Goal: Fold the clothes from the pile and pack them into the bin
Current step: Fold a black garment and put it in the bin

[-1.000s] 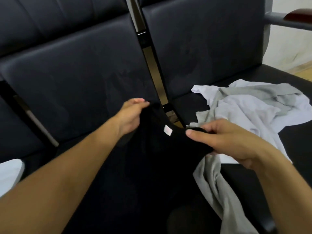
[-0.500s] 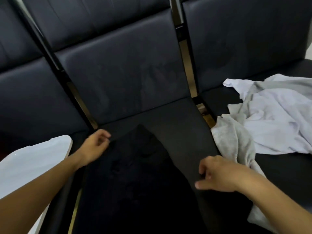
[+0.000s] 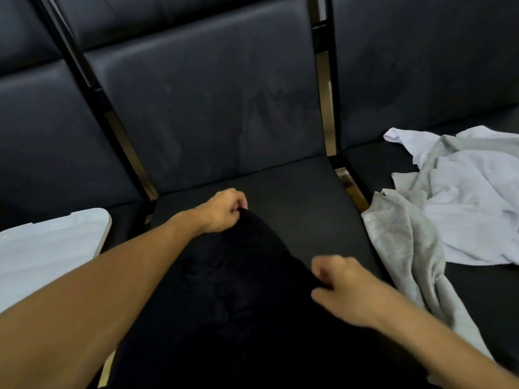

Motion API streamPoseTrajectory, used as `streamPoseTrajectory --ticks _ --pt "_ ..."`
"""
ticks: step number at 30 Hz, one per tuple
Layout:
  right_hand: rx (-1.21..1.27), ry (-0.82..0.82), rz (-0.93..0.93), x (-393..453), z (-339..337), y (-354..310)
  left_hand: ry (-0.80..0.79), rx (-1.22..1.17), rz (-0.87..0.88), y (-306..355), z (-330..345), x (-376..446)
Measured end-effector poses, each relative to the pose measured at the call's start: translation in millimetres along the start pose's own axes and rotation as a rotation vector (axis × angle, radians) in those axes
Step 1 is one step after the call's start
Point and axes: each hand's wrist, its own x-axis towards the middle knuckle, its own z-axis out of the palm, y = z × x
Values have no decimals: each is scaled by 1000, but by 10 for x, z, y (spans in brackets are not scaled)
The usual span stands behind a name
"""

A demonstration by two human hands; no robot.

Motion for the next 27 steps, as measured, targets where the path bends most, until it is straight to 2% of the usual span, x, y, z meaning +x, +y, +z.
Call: streamPoseTrajectory --ticks 3,7,10,13,15,17,21,24,27 --pt "171 161 -35 142 -238 41 212 -149 -58 -192 -301 -251" --pt "323 535 -159 110 -617 -120 484 -509 -78 -159 -893 -862" --pt "382 648 -280 -148 -914 -370 601 -621 -63 -52 -1368 -1512" --pt "381 500 -424 -543 -1216 -695 662 -640 -25 -8 -1729 -2179" --pt "289 388 -500 -830 -1465 -954 754 -472 19 36 -1916 -2611" --pt "94 435 -577 -1079 -1768 -1196 850 -264 58 64 -2097 -2994" --pt "-260 674 -666 -1546 -2321 -1662 978 6 91 142 -2439 -3690" --pt "-353 675 -681 -1937 -2631 -1895 1005 22 97 335 -2674 -4112" --pt "-109 419 -675 -2323 -2846 -2014 879 -218 150 497 -2824 -4497"
